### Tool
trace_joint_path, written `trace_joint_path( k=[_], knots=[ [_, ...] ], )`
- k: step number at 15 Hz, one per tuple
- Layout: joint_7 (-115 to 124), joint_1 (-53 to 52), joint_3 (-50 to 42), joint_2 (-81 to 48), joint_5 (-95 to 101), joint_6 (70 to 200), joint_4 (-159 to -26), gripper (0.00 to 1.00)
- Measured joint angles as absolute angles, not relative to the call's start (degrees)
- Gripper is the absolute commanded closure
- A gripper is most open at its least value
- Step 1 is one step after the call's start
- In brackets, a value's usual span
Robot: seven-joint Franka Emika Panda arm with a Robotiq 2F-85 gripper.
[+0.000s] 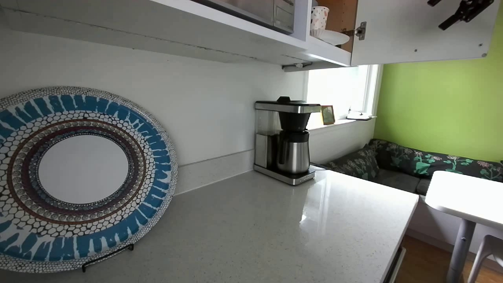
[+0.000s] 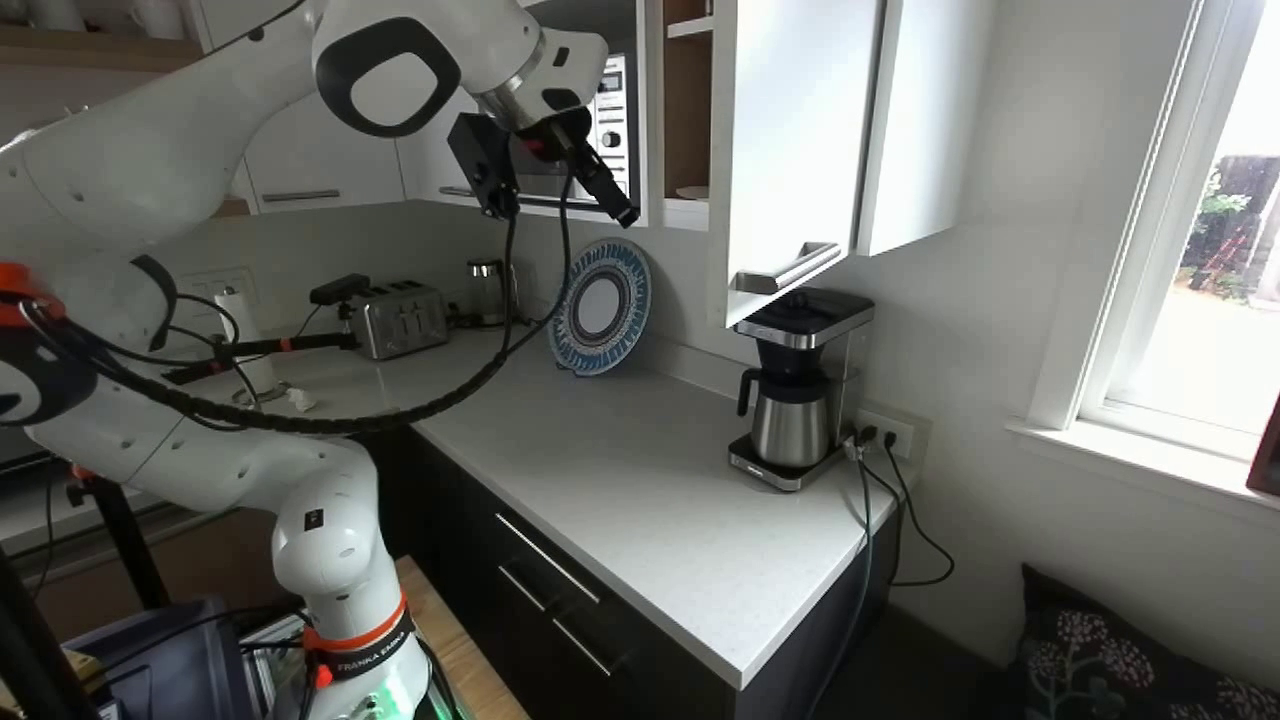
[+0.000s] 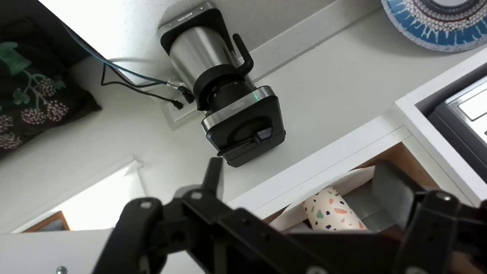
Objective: Pick up the paper towel with a cup on top and put it in the bottom right shelf of the top wall cabinet
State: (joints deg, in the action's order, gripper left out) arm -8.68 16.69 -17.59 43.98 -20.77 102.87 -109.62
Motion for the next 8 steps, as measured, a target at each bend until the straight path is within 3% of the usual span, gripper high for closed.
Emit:
trace_joint_path(
  k=[8],
  knots=[
    [-12.61, 13.37, -17.0, 50.24, -15.23, 103.65, -109.73, 0.0]
  ],
)
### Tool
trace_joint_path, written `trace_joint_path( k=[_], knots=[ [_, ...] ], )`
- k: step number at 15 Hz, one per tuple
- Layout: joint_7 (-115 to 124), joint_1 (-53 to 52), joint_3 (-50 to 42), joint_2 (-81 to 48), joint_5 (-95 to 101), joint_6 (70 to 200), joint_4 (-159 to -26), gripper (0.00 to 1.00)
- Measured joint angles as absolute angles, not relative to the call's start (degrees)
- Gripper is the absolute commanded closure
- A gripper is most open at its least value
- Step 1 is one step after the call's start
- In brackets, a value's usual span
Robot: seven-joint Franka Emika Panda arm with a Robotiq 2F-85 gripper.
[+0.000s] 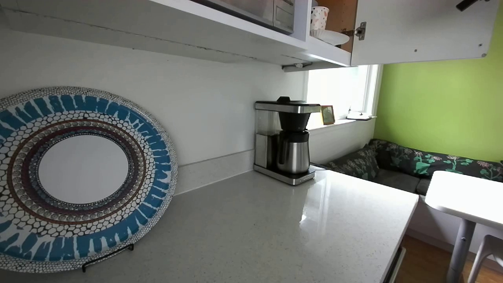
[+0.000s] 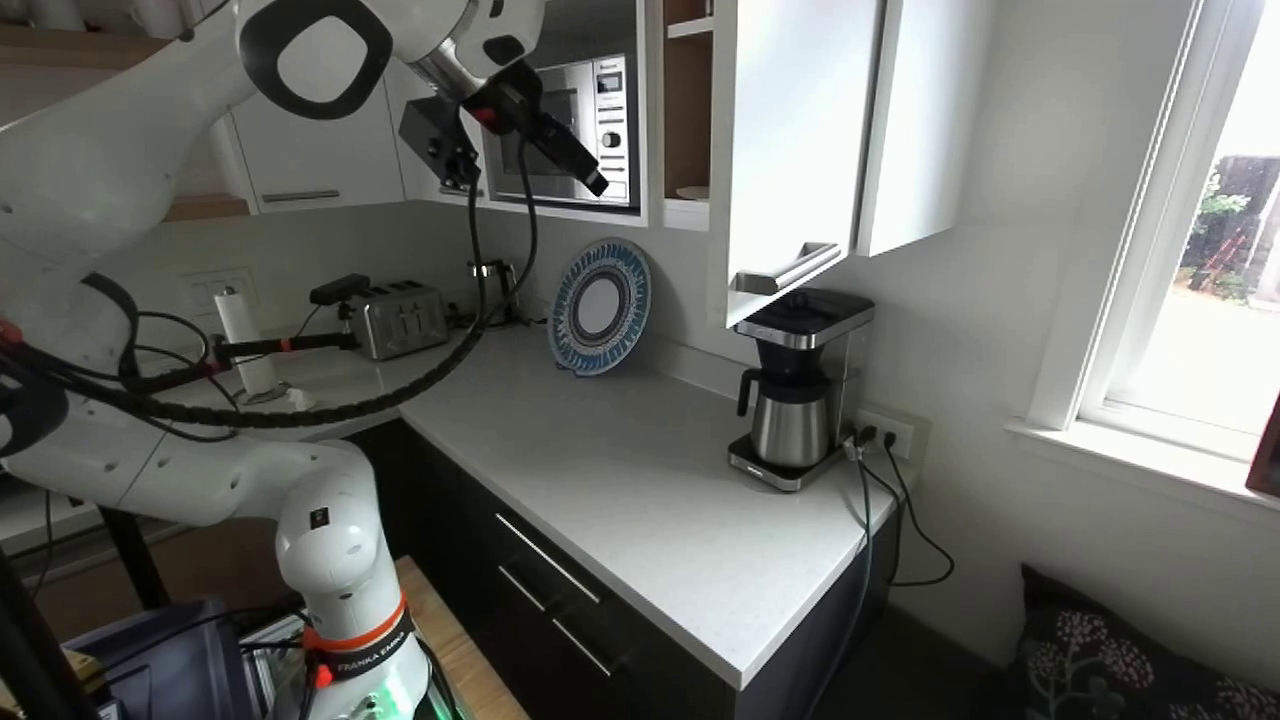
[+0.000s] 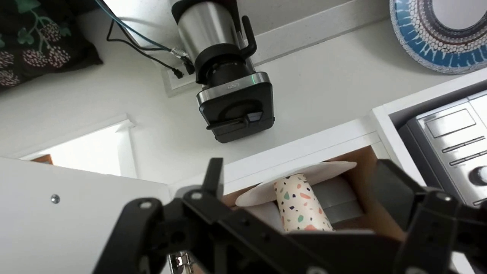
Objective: Pick up the paper towel with a cup on top and put it in the bottom right shelf of the top wall cabinet
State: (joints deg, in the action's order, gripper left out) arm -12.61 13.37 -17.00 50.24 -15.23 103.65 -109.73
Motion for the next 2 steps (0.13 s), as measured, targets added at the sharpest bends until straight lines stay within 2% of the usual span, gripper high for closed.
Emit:
trace_joint_path(
  k=[2],
  knots=[
    [-12.68, 13.17, -17.0, 50.59, -15.1, 103.75, -109.87, 0.0]
  ],
)
